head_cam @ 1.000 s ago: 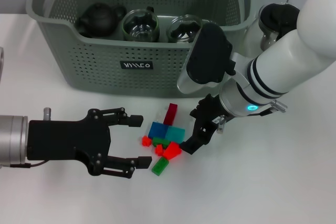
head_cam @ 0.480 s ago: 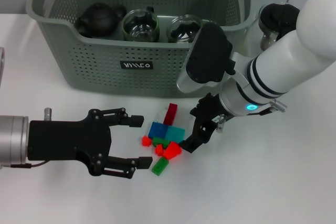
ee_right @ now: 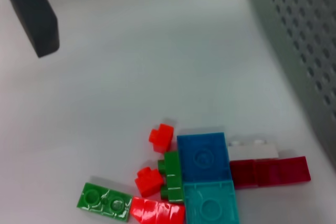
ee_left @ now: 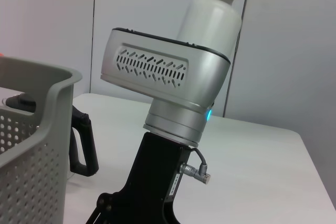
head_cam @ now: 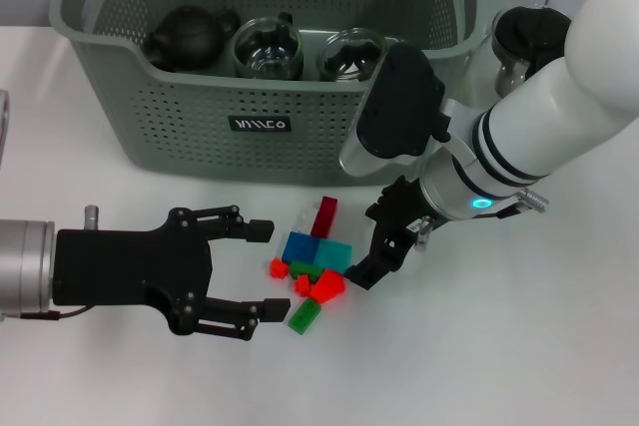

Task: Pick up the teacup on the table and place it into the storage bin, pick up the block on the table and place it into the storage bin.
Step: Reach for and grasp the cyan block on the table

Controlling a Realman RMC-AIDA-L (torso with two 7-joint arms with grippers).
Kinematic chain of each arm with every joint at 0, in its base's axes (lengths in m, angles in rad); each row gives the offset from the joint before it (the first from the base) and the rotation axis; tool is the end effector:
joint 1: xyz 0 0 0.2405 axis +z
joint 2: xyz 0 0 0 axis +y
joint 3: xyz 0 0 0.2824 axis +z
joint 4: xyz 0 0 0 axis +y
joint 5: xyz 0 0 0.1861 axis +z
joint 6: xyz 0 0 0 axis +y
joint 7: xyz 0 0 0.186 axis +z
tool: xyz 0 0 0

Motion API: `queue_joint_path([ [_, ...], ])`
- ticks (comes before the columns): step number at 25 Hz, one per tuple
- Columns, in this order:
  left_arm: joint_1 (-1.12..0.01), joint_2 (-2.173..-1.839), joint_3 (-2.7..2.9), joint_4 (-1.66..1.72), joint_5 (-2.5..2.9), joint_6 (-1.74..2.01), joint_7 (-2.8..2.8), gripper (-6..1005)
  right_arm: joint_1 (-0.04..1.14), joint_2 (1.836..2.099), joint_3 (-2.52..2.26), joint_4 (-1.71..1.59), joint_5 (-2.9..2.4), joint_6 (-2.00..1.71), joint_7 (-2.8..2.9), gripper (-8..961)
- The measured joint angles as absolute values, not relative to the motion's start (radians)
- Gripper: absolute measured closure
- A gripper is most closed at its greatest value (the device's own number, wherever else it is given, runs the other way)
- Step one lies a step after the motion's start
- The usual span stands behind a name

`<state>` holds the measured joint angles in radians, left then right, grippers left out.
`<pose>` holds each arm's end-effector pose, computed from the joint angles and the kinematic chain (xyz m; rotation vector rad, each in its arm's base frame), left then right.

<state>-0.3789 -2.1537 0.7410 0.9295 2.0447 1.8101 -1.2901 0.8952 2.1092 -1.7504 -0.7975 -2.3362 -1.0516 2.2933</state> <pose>-0.2450 0.2721 -0.0490 -2.9021 -0.3362 -0.6903 0.1786 0.3801 -0.1620 -2.8583 0.3561 -0.5063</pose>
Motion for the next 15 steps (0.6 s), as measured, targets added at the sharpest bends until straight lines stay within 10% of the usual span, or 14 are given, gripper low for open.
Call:
queue_joint_path([
  [15,-0.379,-2.154,0.741,0.93,2.045,1.81,-1.29,124,0.897,2.11,-1.752,-0.79,-2.336,-1.052,2.297,9],
])
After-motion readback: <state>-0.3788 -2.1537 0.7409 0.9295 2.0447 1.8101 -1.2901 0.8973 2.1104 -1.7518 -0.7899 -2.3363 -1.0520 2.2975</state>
